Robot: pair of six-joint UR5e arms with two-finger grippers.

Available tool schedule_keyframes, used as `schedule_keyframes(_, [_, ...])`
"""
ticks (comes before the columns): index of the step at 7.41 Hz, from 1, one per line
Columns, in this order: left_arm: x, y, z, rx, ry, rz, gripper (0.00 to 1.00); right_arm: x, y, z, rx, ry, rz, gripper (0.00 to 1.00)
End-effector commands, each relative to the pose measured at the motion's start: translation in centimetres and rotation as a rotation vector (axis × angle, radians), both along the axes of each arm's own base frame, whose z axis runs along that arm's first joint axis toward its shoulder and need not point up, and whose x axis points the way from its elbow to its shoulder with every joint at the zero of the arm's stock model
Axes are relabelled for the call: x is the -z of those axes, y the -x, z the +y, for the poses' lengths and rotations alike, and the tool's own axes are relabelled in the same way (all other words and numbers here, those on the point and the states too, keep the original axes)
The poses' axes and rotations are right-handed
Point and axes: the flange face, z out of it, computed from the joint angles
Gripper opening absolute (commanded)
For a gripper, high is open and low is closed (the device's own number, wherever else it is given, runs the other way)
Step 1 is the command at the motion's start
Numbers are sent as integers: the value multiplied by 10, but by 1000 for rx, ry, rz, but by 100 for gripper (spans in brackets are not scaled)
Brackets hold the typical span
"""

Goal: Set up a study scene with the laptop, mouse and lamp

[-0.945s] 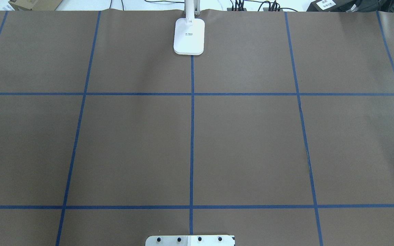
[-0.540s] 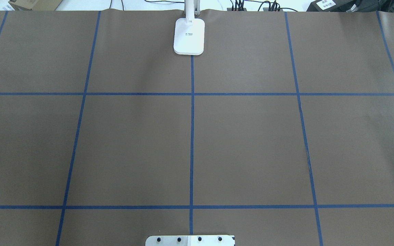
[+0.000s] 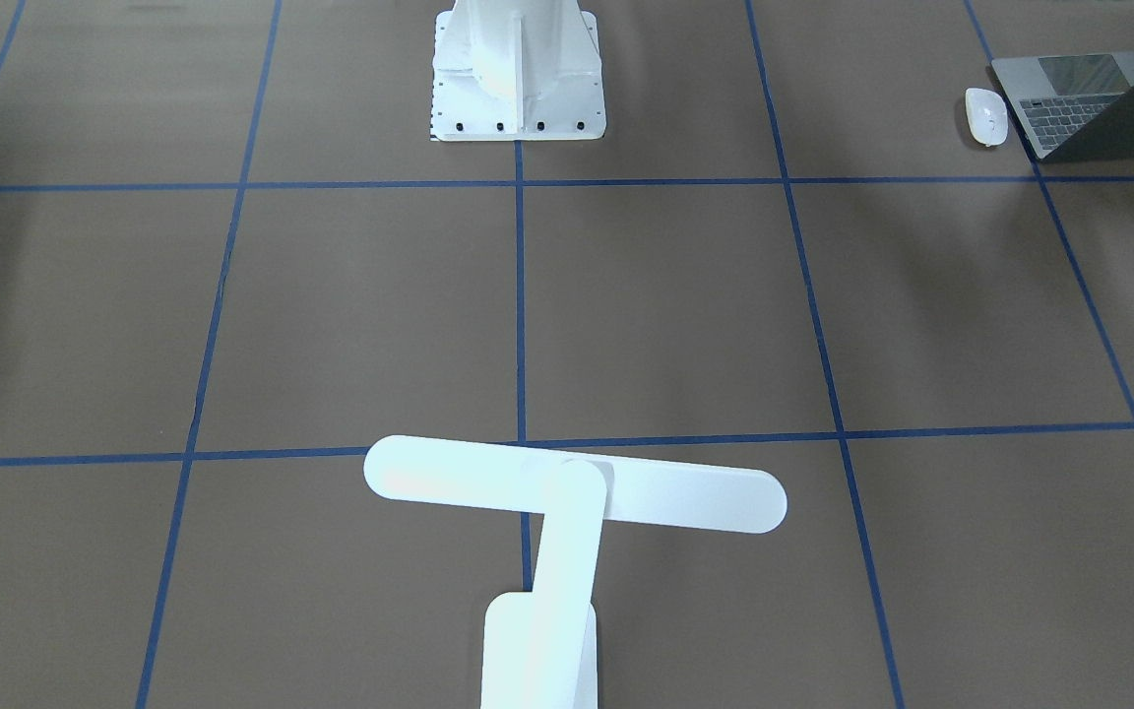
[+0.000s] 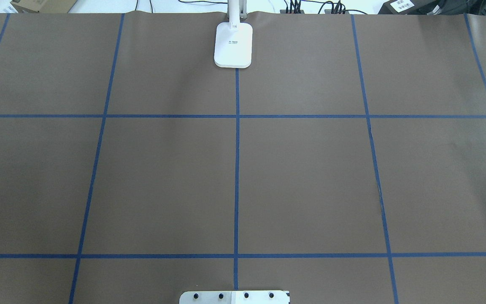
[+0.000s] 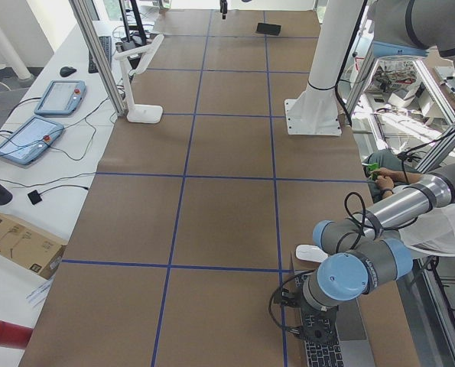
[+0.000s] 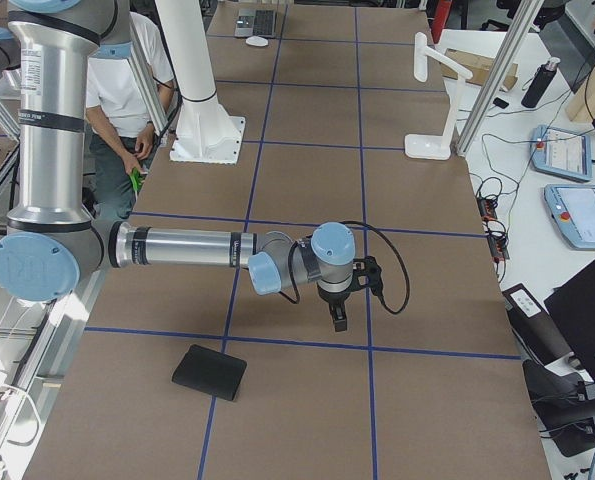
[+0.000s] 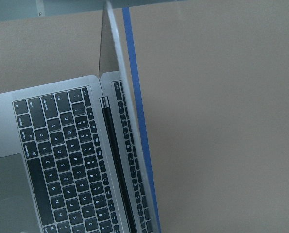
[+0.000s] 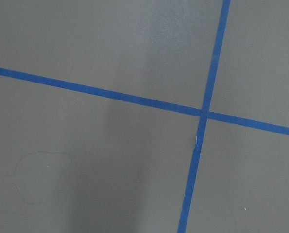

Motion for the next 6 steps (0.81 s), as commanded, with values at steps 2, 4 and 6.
schedule_keyframes(2, [3,-2,-2,16,-12,24,94,0,0,0,0,-1,0,99])
schedule_keyframes(4, [2,-3,-1,16,-13,34,81,1,0,0,0,-1,-3,99])
schedule_keyframes(6, [2,-4,0,18,-10,43,56,4,0,1,0,-7,-4,99])
